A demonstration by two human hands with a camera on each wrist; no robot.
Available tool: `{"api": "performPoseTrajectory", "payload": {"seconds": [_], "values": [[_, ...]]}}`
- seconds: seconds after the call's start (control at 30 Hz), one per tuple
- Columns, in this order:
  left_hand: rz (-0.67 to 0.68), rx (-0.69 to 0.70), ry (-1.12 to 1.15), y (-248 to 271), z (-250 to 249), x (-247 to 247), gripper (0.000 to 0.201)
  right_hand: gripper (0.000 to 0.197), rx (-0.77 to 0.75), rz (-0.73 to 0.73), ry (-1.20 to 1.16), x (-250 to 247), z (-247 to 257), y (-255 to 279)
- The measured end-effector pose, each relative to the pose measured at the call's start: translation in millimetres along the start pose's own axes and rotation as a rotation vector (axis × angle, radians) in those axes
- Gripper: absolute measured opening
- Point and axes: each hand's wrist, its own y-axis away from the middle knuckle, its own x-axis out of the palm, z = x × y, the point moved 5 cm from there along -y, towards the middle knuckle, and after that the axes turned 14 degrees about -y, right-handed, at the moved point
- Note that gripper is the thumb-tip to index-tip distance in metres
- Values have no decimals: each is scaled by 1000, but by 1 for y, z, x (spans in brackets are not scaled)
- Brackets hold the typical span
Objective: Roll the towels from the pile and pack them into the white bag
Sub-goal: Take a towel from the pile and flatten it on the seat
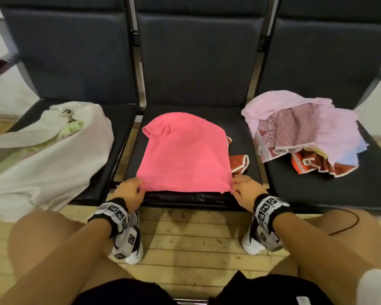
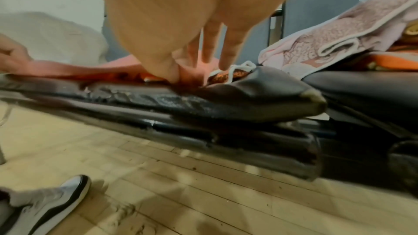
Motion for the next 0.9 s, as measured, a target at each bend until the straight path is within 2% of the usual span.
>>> {"api": "performPoseTrajectory", "payload": {"seconds": [0.17,0.23,0.3,0.37,0.47,0.57,0.67,0.8,0.9], "values": [[-79,100,-90,15,0,9,18,33,-94,20,115,14,-2,9],[-92,89,-120,17,3,11,15,30,-148,31,143,21,2,9],[-89,62,-156,18,8,16,22,26,-101,86,110,24,5,10],[-89,52,-140,19,10,17,37,8,-22,91,61,20,6,9],[-117,12,-74,20,17,16,50,15,72,-2,-106,13,1,8],[-155,-16,-2,20,19,11,43,19,109,-90,-307,6,-7,8],[-162,-83,-24,19,15,7,26,18,167,-111,-409,2,-14,1],[-125,-226,-105,17,9,6,23,4,226,-123,-417,6,-15,-5],[-117,-268,-109,14,5,5,11,13,244,-190,-367,12,-9,-6]]}}
